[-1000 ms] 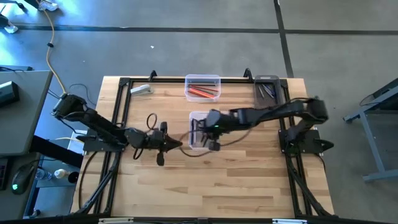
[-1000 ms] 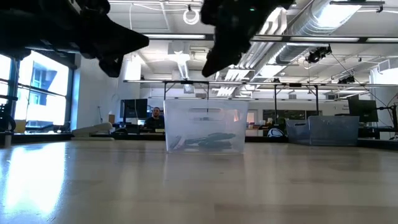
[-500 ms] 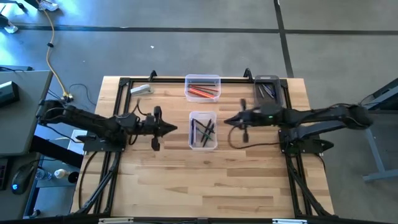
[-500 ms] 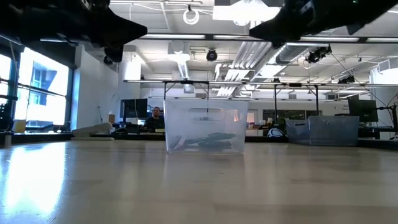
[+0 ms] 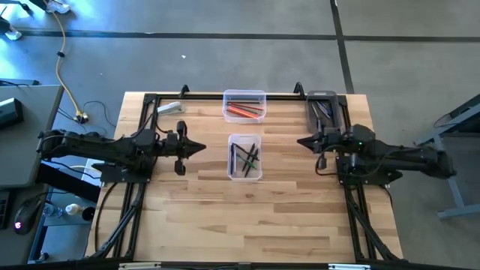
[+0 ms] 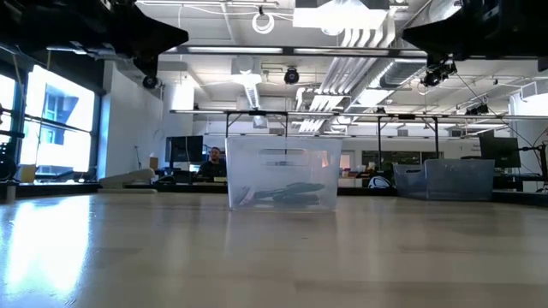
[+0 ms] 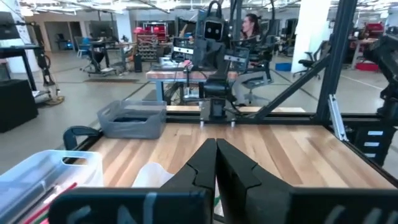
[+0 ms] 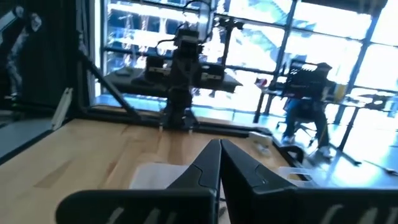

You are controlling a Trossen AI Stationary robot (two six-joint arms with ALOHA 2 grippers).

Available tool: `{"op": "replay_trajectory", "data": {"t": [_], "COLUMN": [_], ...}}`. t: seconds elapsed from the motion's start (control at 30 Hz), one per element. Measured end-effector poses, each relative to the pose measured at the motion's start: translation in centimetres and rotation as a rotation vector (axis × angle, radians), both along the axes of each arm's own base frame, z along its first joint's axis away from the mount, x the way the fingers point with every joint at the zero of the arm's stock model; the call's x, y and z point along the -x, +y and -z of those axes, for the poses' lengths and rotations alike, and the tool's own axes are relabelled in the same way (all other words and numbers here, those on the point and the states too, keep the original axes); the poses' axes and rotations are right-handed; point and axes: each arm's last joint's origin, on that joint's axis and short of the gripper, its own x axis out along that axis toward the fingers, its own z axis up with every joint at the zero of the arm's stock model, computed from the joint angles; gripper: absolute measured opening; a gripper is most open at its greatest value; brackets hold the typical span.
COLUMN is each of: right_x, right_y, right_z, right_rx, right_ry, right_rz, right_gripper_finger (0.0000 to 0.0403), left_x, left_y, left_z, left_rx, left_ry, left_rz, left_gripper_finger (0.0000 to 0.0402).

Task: Sort crayons/erasers/pens/pencils in bins
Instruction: Return to home position

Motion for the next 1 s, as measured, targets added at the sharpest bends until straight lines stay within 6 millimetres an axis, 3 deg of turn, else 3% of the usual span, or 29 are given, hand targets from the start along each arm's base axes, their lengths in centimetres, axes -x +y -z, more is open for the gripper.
{"op": "replay_trajectory", "data": {"t": [0.37,0.7,0.87,1.0], "right_x": [4.0,4.0,3.9,3.6], "right_y": [0.2,0.3,0.1,0.0], "right_z": [1.5,1.7,2.2,3.2], "right_rx": [0.025,0.026,0.029,0.016], "right_ry": [-0.095,-0.091,-0.081,-0.063], "right_rz": [0.076,0.044,0.088,0.097], "right_gripper_finger": [0.0000,0.0000,0.0000,0.0000], "left_x": [1.6,1.9,2.8,3.6], "left_y": [0.2,0.9,1.2,1.4], "left_z": [-0.3,-0.2,2.5,3.1], "left_rx": [-0.001,-0.010,-0.028,-0.006], "left_ry": [0.022,-0.006,-0.105,-0.150], "left_rz": [0.063,0.004,-0.036,-0.023], "left_gripper_finger": [0.0000,0.0000,0.0000,0.0000]}}
